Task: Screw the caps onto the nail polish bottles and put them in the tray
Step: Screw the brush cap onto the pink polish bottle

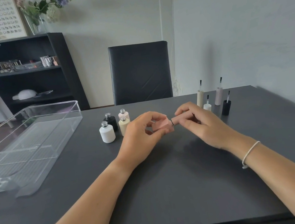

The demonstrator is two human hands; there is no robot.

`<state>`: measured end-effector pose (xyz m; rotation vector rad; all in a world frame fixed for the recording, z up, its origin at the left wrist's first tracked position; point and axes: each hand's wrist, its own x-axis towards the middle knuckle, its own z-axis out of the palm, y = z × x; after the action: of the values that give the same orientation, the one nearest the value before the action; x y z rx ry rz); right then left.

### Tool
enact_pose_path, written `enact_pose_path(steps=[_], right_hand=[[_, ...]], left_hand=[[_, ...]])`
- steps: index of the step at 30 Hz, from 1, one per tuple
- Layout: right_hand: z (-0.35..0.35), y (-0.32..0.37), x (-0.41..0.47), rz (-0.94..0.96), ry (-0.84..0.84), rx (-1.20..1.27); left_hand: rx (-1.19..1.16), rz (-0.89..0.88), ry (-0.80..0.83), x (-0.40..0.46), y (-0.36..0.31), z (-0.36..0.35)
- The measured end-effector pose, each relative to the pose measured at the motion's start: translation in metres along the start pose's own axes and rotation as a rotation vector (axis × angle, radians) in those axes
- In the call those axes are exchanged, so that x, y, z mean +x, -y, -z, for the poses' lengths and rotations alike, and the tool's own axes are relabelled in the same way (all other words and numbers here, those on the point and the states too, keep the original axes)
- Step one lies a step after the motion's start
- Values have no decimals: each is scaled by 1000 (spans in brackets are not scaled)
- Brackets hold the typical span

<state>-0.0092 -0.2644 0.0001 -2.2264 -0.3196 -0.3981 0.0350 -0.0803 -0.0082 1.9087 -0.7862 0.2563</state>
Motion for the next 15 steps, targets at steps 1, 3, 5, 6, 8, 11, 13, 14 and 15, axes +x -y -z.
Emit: enact_pose_path(steps=[1,3,5,6,8,11,13,14,15], right_hand=[[0,0,0,-4,10,8],[-1,-1,-1,2,13,2],[-1,-1,-1,15,5,-24],[0,0,-1,20,-2,-41],[1,0,-1,22,-19,-67],[1,0,0,8,-48,-57],[0,1,0,7,-56,-34],[0,3,0,6,-60,-16],[1,3,0,5,-66,-1]], left_hand=[[1,-1,-1,0,0,0],[3,-2,-2,0,0,0],[7,0,0,-1,1,0],[10,-1,3,-1,1,0],[13,-5,9,-1,1,0],[7,-7,10,-1,1,0],[2,-9,7,-1,1,0],[1,-12,5,0,1,0],[1,-14,3,0,1,0]])
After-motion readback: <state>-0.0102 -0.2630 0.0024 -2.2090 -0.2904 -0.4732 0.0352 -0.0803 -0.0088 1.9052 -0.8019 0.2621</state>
